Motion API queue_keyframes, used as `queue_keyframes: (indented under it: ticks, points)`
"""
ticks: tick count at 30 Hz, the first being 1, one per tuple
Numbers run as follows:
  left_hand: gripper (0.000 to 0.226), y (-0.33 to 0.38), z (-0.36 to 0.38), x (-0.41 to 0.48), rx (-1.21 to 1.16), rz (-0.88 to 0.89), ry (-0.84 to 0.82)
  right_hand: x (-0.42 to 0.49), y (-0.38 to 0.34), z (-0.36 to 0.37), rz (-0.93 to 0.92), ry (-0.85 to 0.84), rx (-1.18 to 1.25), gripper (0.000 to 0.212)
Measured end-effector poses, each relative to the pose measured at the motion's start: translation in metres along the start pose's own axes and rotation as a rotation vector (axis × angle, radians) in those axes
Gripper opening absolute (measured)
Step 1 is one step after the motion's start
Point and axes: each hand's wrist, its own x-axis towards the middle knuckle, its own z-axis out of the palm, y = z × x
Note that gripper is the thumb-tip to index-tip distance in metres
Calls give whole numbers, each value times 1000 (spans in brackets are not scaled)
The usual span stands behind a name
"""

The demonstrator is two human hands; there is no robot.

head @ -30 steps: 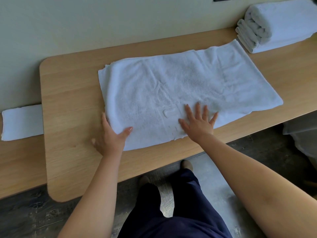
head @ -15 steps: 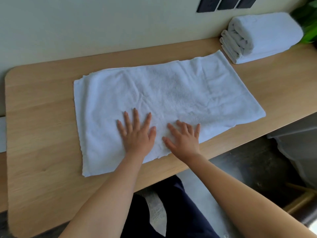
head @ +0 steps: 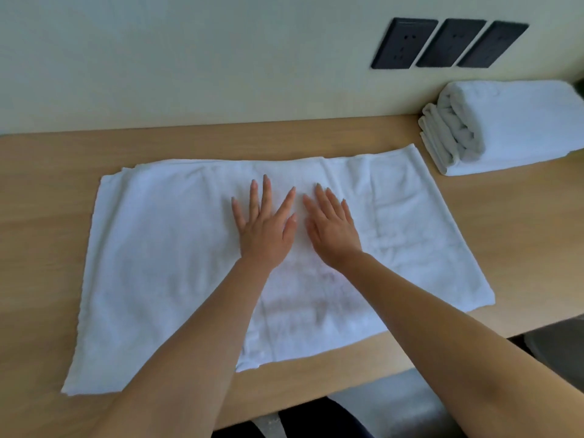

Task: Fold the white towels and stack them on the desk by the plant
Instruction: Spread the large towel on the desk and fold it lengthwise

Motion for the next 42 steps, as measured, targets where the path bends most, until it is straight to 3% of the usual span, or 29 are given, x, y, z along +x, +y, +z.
queue_keyframes:
  ticks: [4,11,17,25,28,30,33,37,40,42]
  points:
    - [55,-3,19,12,158,-59,-12,12,20,13,-49,-18,-46,55]
    - [56,-3,19,13,152,-102,3,42,39,8,-11,-66,63,68]
    - [68,-1,13,42,103,-192,-19,97,63,-7,-70,-153,-38,70]
    - [91,-19,-2,125,-44,-6,-65,135,64,-31,-66,-142,73,106]
    - [97,-25,-9,128,-45,8,-139,140,55,-38,-36,-184,13,86]
    - [84,-25,-16,129,-46,14,-203,141,52,-38,-45,-137,-25,67]
    - [59,-26,-28,132,-78,71,-195,133,48,-36,-69,67,26,58]
    - [35,-30,-32,117,-103,254,97,111,51,-30,-230,389,0,40]
    - [25,-31,-33,87,-24,340,282,90,57,-33,-265,465,-16,23]
    - [26,-29,-35,62,0,334,318,73,61,-37,-278,454,21,25]
